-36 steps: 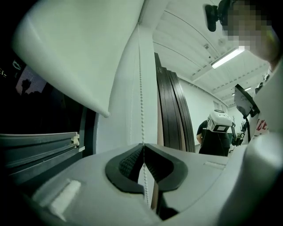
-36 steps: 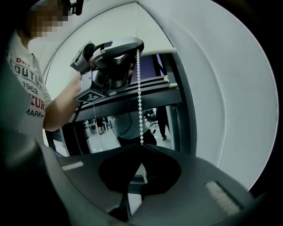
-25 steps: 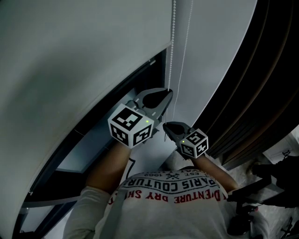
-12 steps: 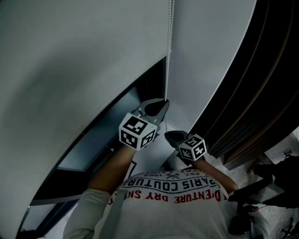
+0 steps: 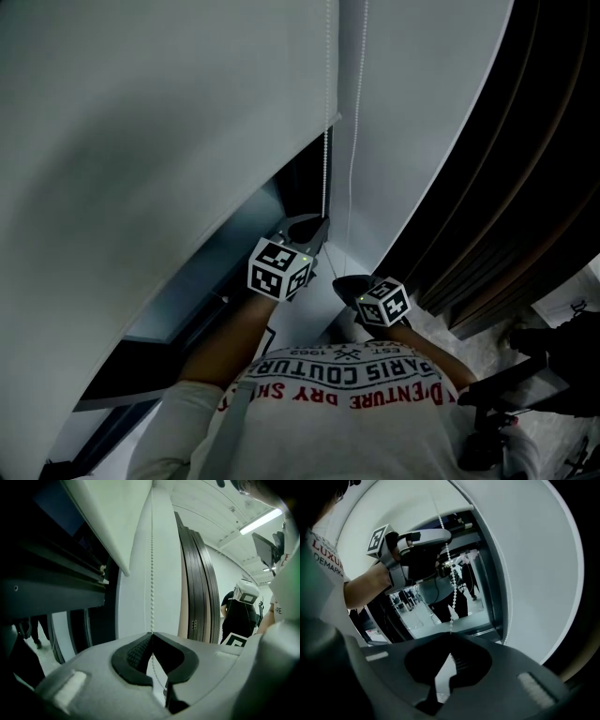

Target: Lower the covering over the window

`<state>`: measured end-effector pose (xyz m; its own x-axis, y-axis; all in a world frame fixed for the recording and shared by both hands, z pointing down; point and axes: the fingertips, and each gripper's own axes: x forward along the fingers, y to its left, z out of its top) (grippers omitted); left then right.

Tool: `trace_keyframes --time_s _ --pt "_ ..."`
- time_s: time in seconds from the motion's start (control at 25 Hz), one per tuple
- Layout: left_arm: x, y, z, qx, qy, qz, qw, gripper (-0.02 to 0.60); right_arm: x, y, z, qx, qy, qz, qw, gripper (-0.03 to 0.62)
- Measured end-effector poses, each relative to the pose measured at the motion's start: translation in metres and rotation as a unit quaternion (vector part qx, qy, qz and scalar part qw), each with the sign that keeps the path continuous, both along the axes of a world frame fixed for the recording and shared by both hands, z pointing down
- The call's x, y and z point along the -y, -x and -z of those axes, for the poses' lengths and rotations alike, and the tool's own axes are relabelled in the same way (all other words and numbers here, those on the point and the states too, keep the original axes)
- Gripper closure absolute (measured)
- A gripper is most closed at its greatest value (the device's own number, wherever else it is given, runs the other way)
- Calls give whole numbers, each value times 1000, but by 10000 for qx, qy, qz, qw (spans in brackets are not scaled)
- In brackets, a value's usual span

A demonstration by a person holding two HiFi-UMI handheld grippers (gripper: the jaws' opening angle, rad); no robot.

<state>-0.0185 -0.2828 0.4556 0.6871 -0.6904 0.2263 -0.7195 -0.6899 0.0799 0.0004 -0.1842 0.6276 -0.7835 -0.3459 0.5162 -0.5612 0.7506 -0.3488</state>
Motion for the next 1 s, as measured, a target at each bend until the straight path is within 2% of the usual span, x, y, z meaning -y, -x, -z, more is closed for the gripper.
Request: trace_keyframes --time_s 0.2,0.68,0.84,1.0 --pt "4 4 -25 94 128 105 9998 575 -11 1 -12 -58 153 84 9998 586" --pt "7 -6 -30 8 -71 32 10000 574 -12 -5 -17 -29 323 -46 9995 586" --pt "6 -2 -62 372 190 -4 9991 574 -9 -8 -17 -3 365 -153 9992 586" --pt "5 14 -95 473 608 121 9970 574 -11 -5 -17 12 457 -193 9988 586"
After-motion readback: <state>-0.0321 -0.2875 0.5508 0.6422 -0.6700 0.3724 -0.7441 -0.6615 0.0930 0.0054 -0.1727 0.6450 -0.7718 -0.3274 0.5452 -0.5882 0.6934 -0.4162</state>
